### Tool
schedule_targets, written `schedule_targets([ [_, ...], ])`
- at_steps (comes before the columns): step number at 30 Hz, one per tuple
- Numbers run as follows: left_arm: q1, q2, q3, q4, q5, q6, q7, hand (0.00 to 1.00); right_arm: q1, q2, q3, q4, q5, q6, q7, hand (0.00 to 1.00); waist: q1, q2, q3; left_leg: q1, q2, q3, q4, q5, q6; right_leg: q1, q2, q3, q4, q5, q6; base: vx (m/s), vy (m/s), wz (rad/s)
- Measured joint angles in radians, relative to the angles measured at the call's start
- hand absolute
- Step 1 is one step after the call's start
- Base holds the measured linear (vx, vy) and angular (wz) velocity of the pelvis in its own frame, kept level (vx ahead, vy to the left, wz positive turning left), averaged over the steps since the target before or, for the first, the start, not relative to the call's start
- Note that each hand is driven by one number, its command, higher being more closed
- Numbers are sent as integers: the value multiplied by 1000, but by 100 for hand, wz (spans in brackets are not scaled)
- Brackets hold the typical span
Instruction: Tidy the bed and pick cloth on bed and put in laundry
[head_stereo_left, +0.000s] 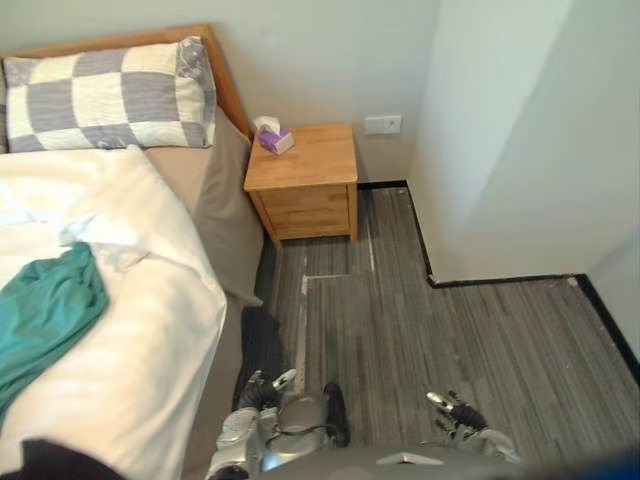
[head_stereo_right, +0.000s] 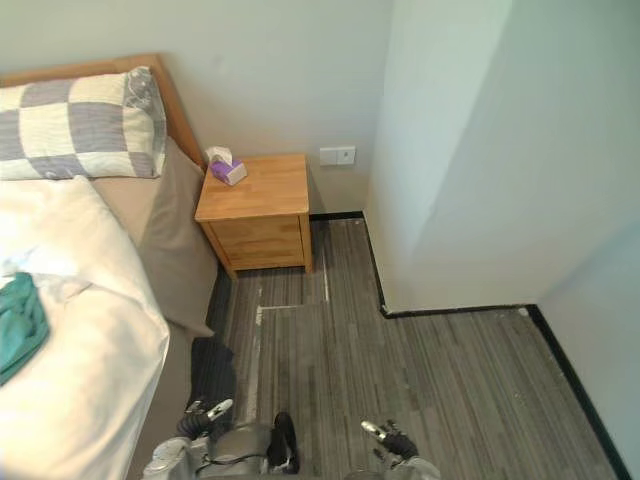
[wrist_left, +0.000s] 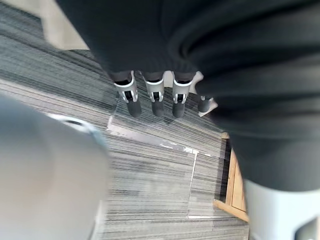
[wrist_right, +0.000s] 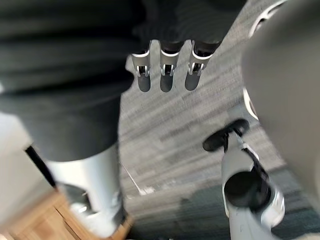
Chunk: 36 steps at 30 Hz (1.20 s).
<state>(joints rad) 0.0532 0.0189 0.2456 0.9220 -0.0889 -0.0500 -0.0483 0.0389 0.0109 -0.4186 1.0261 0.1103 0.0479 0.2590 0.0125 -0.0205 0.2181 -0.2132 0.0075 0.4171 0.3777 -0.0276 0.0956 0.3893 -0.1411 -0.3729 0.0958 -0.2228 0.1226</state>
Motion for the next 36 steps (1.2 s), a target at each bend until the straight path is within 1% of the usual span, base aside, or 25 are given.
schedule_targets([
  [1, 3, 9, -4, 10, -3, -1, 2, 0, 0, 0, 6, 9, 1, 0, -9, 0, 9, 5, -7, 17, 9, 115, -9, -44, -23, 21, -2, -8, -18, 46, 11, 386, 212, 62],
  [2, 10, 5, -9, 31, -22, 1, 7, 0, 7, -9, 8, 12, 1, 0, -20, 0, 10, 22, -18, 63, -3, 142, -52, -95, 3, 33, 1, -12, -6, 58, 15, 407, 223, 49],
  [3, 11, 5, -10, 44, -31, 2, 11, 0, 10, -17, 11, 13, 0, 1, -28, 0, 15, 29, -23, 87, -19, 138, -80, -124, 46, 40, -1, -13, 9, 59, 16, 426, 192, 53],
  [4, 9, 9, -13, 56, -49, 14, 21, 0, 15, -25, 16, 18, -6, 4, -41, 0, 15, 23, -28, 111, -53, 113, -86, -147, 89, 40, -25, -16, 84, 55, 23, 429, 160, 64],
  [5, 9, 17, -26, 56, -55, 26, 30, 0, 9, -28, 16, 23, -11, 6, -53, 0, 16, 19, -34, 126, -75, 85, -81, -165, 88, 1, -50, -18, 211, 53, 27, 418, 110, 100],
  [6, 6, 29, -55, 58, -63, 43, 35, 0, 5, -25, 16, 24, -38, 1, -79, 0, 14, 15, -41, 150, -104, 32, -86, -187, 94, -83, -96, -20, 453, 92, 17, 520, 83, 144],
  [7, -6, 36, -85, 76, -78, 48, 35, 0, 3, -27, 18, 28, -58, -10, -101, 0, 3, 7, -38, 202, -135, -42, -105, -199, 98, -191, -130, 16, 726, 84, 3, 528, 63, 149],
  [10, 2, 42, -97, 82, -100, 60, 37, 0, -2, -55, 38, 24, -57, -30, -113, 0, 0, 22, -38, 339, -143, -168, -191, -195, 87, -332, -107, 59, 888, 3, 0, 385, -12, 125],
  [12, 10, 51, -130, 83, -140, 60, 45, 0, 2, -66, 44, 20, -57, -42, -109, 0, -3, 27, -40, 412, -141, -249, -244, -192, 73, -418, -104, 70, 846, -51, -8, 344, -85, 112],
  [14, 1, 46, -130, 83, -178, 62, 50, 0, -1, -67, 50, 20, -64, -51, -100, 0, -3, 18, -43, 451, -135, -344, -265, -202, 61, -518, -88, 100, 769, -72, -37, 337, -182, 145],
  [15, -8, 43, -130, 83, -181, 62, 54, 0, 0, -67, 57, 10, -65, -61, -92, 0, -12, 20, -43, 457, -122, -430, -262, -213, 57, -574, -57, 153, 675, -72, -40, 282, -230, 176],
  [16, -13, 41, -130, 83, -197, 62, 56, 0, 0, -69, 60, 8, -66, -68, -89, 0, -23, 20, -43, 458, -110, -468, -252, -219, 57, -594, -39, 188, 619, -68, -43, 299, -279, 215],
  [18, -38, 18, -128, 83, -203, 63, 56, 0, 34, -68, 86, -12, -62, -79, -87, 0, -32, 20, -43, 463, -75, -661, -216, -254, 32, -624, 29, 387, 395, -15, -44, 360, -347, 240],
  [19, -38, 12, -125, 81, -201, 62, 57, 0, 43, -69, 97, -16, -60, -80, -86, 0, -28, 15, -43, 463, -73, -700, -198, -270, 17, -617, 35, 434, 344, 10, -40, 403, -423, 230],
  [20, -38, 11, -104, 72, -183, 57, 62, 0, 58, -65, 138, -24, -52, -87, -84, 0, -24, -25, -47, 458, -83, -744, -135, -322, -19, -589, 25, 505, 248, 93, -14, 379, -462, 195],
  [21, -39, -6, -76, 73, -171, 55, 82, 0, 62, -92, 153, -27, -44, -96, -76, 0, -19, 2, -37, 459, -48, -748, -86, -368, -48, -575, 41, 460, 320, 86, -22, 412, -532, 162],
  [22, -30, -12, -65, 69, -172, 52, 90, 0, 60, -99, 164, -30, -44, -103, -74, 0, -7, 17, -46, 458, -28, -733, -78, -365, -59, -578, 48, 447, 353, 62, -34, 355, -505, 95],
  [24, -11, -35, -6, 73, -177, 44, 126, 0, 15, -92, 265, -38, -49, -129, -63, 0, 3, 32, -54, 459, 27, -716, -82, -347, -101, -589, 52, 368, 436, -16, -78, 300, -413, 71],
  [26, -7, -48, 22, 71, -178, 35, 138, 0, 0, -76, 294, -42, -63, -136, -52, 0, 6, 38, -59, 440, 58, -685, -76, -316, -132, -571, 51, 315, 429, -28, -97, 164, -253, 85],
  [28, 5, -57, 47, 52, -175, 18, 138, 0, -5, -59, 295, -48, -65, -137, -47, 0, 8, 40, -60, 397, 96, -589, -38, -264, -179, -504, 40, 231, 360, -32, -113, 148, -262, 116],
  [29, 10, -58, 48, 45, -174, 14, 138, 0, -4, -56, 287, -48, -64, -134, -46, 0, 5, 41, -60, 369, 118, -517, -9, -256, -187, -471, 30, 182, 328, -29, -118, 116, -219, 144],
  [31, 12, -57, 36, 42, -143, 0, 136, 0, 9, -58, 253, -39, -53, -106, -48, 0, 2, 40, -61, 323, 171, -262, -4, -249, -197, -388, 8, 43, 265, -25, -124, 63, -158, 168],
  [33, 14, -44, 7, 46, -113, 1, 133, 0, 9, -59, 226, -16, -36, -95, -54, 0, -1, 35, -65, 339, 164, -169, -95, -220, -194, -368, -4, -3, 261, -21, -116, 14, -26, 119],
  [35, 21, -31, -17, 47, -80, 2, 125, 0, 9, -66, 196, 10, 5, -80, -71, 0, -5, 29, -77, 367, 143, -156, -225, -179, -190, -365, -7, -6, 227, -7, -94, 2, 55, 103],
  [36, 28, -16, -20, 53, -55, 2, 118, 0, 7, -59, 185, 23, 57, -64, -87, 0, 3, 12, -74, 372, 129, -165, -273, -150, -184, -364, -8, -7, 207, 3, -87, -29, 70, 57],
])
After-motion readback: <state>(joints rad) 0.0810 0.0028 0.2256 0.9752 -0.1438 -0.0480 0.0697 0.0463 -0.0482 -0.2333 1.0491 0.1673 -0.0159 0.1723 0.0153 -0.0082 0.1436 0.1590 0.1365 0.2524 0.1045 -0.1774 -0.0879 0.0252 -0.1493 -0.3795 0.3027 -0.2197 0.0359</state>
